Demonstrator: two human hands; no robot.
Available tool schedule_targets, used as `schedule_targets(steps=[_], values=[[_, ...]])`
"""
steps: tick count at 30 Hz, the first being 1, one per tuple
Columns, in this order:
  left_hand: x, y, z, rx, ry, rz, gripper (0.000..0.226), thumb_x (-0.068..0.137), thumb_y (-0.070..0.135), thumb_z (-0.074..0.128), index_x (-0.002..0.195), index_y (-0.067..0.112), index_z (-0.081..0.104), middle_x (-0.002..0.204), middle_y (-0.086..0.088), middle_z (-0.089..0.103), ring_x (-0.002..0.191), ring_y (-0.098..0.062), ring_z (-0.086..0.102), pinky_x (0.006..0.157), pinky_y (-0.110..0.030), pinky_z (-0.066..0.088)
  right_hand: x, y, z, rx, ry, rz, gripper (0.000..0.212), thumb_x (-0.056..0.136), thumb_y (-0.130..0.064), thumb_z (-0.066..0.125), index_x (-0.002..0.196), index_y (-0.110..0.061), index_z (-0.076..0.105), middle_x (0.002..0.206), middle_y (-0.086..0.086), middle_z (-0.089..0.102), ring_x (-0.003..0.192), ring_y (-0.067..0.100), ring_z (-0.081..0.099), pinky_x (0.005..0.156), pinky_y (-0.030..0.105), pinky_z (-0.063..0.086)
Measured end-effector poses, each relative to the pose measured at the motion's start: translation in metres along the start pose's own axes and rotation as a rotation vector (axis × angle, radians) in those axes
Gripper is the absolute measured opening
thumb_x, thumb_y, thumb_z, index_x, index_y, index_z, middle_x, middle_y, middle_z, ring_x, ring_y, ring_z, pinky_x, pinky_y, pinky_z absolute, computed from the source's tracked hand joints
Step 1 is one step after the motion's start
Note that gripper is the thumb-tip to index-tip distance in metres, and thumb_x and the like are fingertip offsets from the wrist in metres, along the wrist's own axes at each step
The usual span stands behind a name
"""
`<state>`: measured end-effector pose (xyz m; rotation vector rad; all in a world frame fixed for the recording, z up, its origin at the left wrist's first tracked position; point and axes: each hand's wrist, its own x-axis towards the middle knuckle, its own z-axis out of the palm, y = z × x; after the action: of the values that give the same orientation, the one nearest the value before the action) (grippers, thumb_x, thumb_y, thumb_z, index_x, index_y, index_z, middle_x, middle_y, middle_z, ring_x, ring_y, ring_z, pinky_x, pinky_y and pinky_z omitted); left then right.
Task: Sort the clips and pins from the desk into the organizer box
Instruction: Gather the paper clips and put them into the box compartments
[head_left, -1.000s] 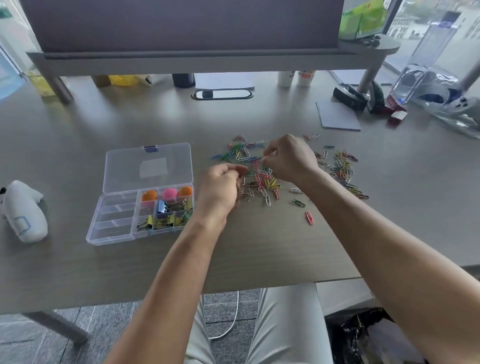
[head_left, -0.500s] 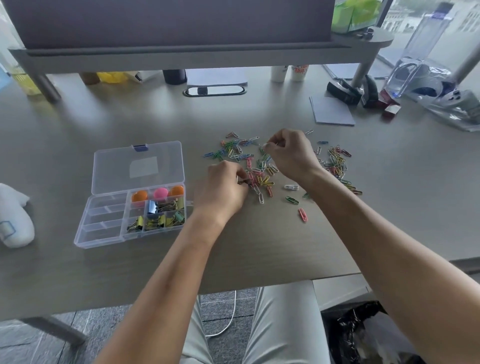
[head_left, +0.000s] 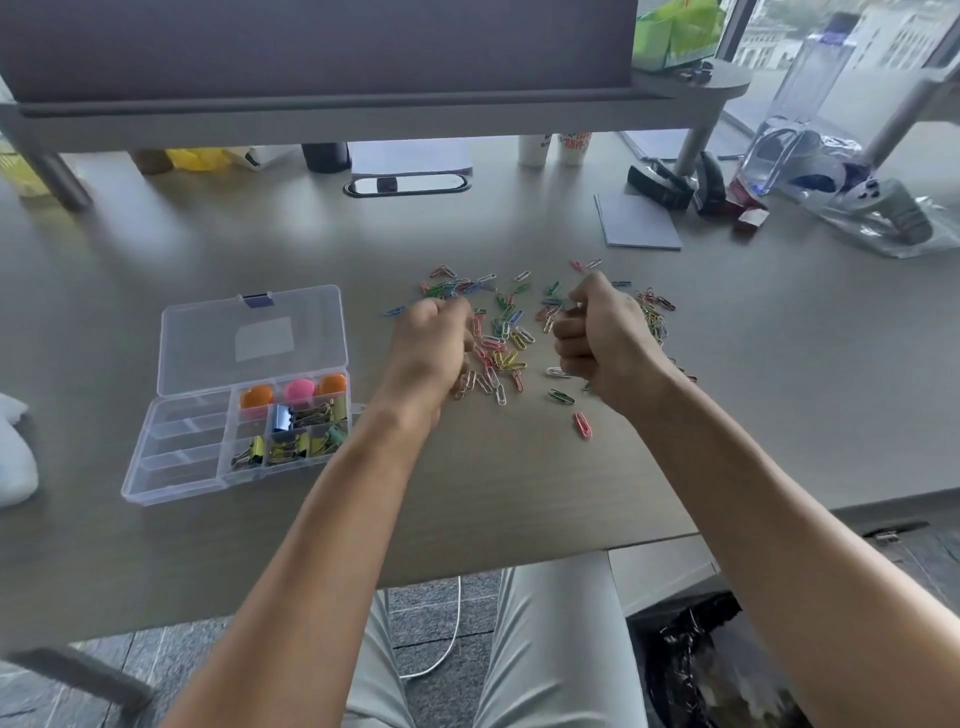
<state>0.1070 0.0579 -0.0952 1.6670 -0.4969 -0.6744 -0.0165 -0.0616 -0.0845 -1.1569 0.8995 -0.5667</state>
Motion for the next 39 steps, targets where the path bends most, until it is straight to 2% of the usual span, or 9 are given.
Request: schedule_targets(steps=[3,8,13,16,19,23,28,33,39], values=[[-0.004,0.006,0.002,-0.530,-0.160,-0.272,0.023,0.092,0.020,0.035,0.069,0.022,0.042,0.052,0.007,0.026,0.038,-0.010,0.019,0.040,-0.016,0.012,-0.001,0.000,-0.007,0.120,-0.039,0.117,0.019,0.087,-0.019,0.033,0.072,-0.027,0.025,0.062,-0.003,0.016,0.053,0.015,0.006,0.041,0.019,0.010],[-0.009,0.007,0.003,-0.656,-0.211,-0.309,0.027,0.090,0.019,0.035,0.064,0.021,0.041,0.052,0.006,0.024,0.039,-0.010,0.018,0.039,-0.014,0.014,-0.004,0.000,-0.012,0.294,-0.112,0.219,0.030,0.092,-0.021,0.040,0.065,-0.027,0.028,0.054,-0.007,0.019,0.043,0.010,0.012,0.033,0.017,0.012],[-0.019,0.010,0.002,-0.777,-0.236,-0.361,0.027,0.092,0.015,0.035,0.067,0.017,0.045,0.055,0.004,0.030,0.040,-0.010,0.022,0.038,-0.017,0.018,-0.010,0.005,-0.006,0.475,-0.213,0.276,0.028,0.092,-0.014,0.037,0.065,-0.020,0.035,0.062,-0.006,0.028,0.045,0.009,0.021,0.036,0.020,0.016],[-0.026,0.013,-0.006,-0.857,-0.151,-0.335,0.027,0.090,0.006,0.027,0.073,0.013,0.047,0.055,0.001,0.036,0.040,-0.011,0.028,0.038,-0.018,0.023,-0.016,0.007,0.006,0.485,-0.218,0.276,0.020,0.093,-0.010,0.032,0.077,-0.015,0.043,0.063,-0.002,0.037,0.047,0.010,0.027,0.039,0.020,0.023],[-0.032,0.014,-0.025,-0.896,-0.009,-0.269,0.030,0.087,-0.003,0.023,0.077,0.008,0.049,0.060,-0.003,0.039,0.043,-0.012,0.033,0.039,-0.018,0.027,-0.027,0.012,0.029,0.434,-0.108,0.264,0.023,0.098,-0.011,0.036,0.087,-0.004,0.056,0.070,0.006,0.050,0.052,0.014,0.046,0.044,0.022,0.042],[-0.043,0.014,-0.069,-1.025,0.168,-0.228,0.034,0.095,-0.002,0.027,0.078,0.007,0.054,0.063,-0.004,0.045,0.052,-0.014,0.039,0.042,-0.020,0.035,-0.043,0.012,0.070,0.605,-0.025,0.269,0.026,0.104,-0.012,0.041,0.097,0.006,0.059,0.085,0.017,0.059,0.079,0.027,0.061,0.078,0.034,0.062],[-0.056,0.007,-0.136,-1.043,0.347,-0.100,0.040,0.096,-0.005,0.025,0.082,0.006,0.061,0.067,-0.007,0.057,0.057,-0.016,0.053,0.051,-0.022,0.049,-0.066,0.020,0.134,0.638,-0.070,0.274,0.018,0.101,-0.001,0.042,0.094,0.003,0.057,0.082,0.016,0.056,0.081,0.025,0.060,0.079,0.039,0.063],[-0.065,-0.007,-0.199,-0.928,0.417,-0.007,0.042,0.093,-0.013,0.027,0.084,0.004,0.064,0.069,-0.009,0.062,0.058,-0.017,0.059,0.054,-0.024,0.054,-0.090,0.018,0.184,0.575,-0.181,0.294,0.022,0.104,-0.005,0.040,0.100,0.005,0.059,0.093,0.019,0.059,0.082,0.028,0.063,0.087,0.036,0.061],[-0.062,-0.017,-0.213,-0.748,0.282,-0.051,0.033,0.101,0.018,0.042,0.091,0.002,0.070,0.076,-0.010,0.068,0.070,-0.021,0.065,0.065,-0.031,0.057,-0.105,0.029,0.207,0.578,-0.189,0.315,0.031,0.105,-0.011,0.041,0.109,0.010,0.063,0.097,0.023,0.062,0.090,0.033,0.066,0.087,0.037,0.061]])
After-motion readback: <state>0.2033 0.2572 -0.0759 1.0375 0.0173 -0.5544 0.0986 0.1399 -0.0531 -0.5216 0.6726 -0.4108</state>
